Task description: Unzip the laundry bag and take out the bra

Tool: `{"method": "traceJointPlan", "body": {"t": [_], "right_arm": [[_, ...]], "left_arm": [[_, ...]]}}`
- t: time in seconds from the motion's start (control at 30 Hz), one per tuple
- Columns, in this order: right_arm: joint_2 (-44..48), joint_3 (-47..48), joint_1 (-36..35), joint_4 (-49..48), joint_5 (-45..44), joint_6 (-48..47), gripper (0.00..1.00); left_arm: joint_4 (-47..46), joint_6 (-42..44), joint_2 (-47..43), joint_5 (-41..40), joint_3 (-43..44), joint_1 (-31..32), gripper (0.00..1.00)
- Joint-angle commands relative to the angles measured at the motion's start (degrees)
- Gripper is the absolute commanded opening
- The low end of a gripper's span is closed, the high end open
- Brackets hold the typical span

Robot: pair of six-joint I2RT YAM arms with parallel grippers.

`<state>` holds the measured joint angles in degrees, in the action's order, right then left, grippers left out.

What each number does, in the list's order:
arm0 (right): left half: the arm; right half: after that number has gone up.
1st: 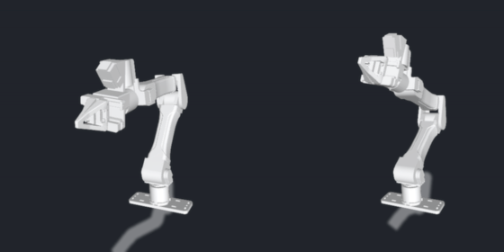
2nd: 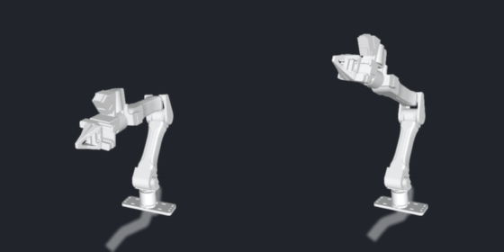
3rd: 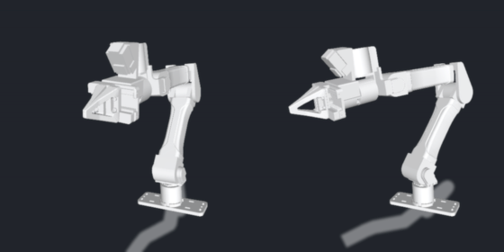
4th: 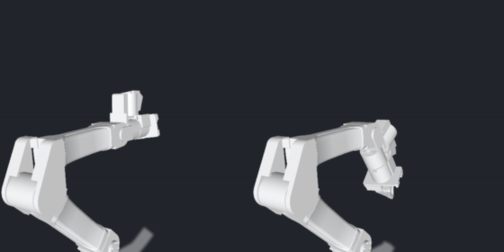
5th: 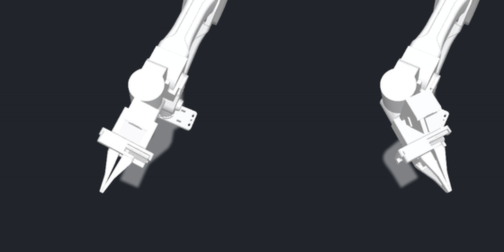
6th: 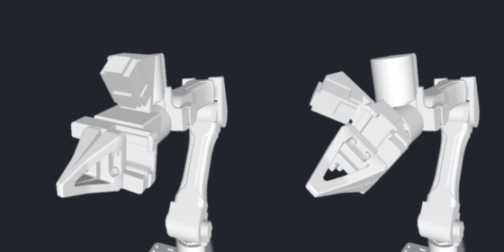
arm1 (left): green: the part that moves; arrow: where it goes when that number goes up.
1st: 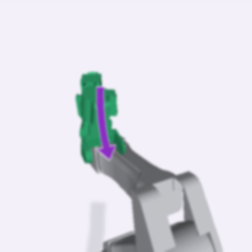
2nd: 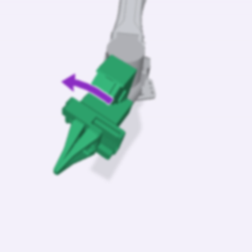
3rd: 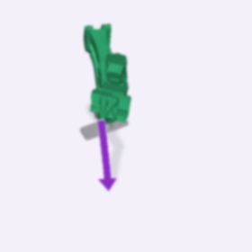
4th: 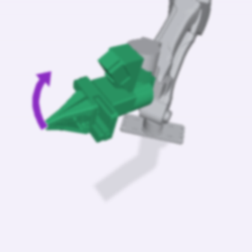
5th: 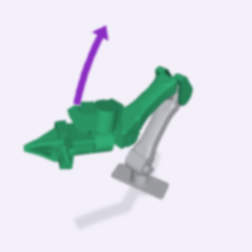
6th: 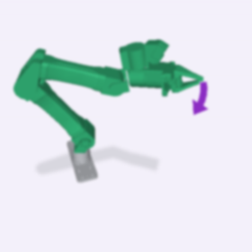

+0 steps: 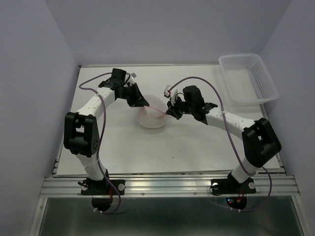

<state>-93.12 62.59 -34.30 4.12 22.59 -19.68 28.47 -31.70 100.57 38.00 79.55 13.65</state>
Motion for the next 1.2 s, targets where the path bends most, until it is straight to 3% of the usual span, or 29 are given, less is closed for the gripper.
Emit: {"method": "traceJointPlan", "body": {"t": [0.0,0.1,0.27,0.47,0.5,0.53,0.57,0.6,0.67,0.93,1.17], "right_arm": [[-1.7,-3.5,4.1,-6.6,-7.1,5.7,0.01],[-3.8,-4.4,7.0,-13.7,-15.8,10.9,0.01],[-10.1,-0.5,9.1,-17.0,-19.3,14.8,0.01],[-8.1,1.4,9.1,-17.7,-15.3,16.9,0.01],[-7.1,1.1,9.1,-17.7,-14.6,17.1,0.01],[-6.0,0.7,9.1,-17.3,-14.2,17.4,0.01],[-4.9,0.6,9.1,-16.2,-13.1,17.5,0.01],[-3.0,0.6,7.5,-15.1,-13.0,17.3,0.01],[-1.7,1.5,4.7,-11.4,-14.1,16.4,0.01],[-1.5,4.2,-2.1,-7.3,-13.3,19.2,0.01],[-0.6,7.3,-3.7,-6.7,-6.7,22.8,0.01]], "left_arm": [[-2.9,4.2,-2.1,4.1,0.7,-2.0,0.0],[-3.0,6.5,-2.4,5.9,0.6,-2.0,0.0],[-5.3,8.3,-2.9,8.5,-0.8,-2.0,0.0],[-8.0,8.2,-1.2,9.8,-1.5,-2.0,0.0],[-8.1,7.6,-0.9,8.3,-1.2,-1.9,0.04],[-8.3,7.3,-0.8,5.6,-0.9,-1.9,0.15],[-8.8,6.4,-1.0,4.2,-0.2,-1.9,0.51],[-9.2,5.8,-1.2,3.0,0.0,-1.9,0.7],[-10.7,4.5,-2.0,1.6,0.9,-1.8,0.99],[-6.9,4.7,-3.9,-7.5,1.8,-0.6,0.99],[-6.6,2.9,-12.4,-11.4,-2.6,1.2,0.99]]}}
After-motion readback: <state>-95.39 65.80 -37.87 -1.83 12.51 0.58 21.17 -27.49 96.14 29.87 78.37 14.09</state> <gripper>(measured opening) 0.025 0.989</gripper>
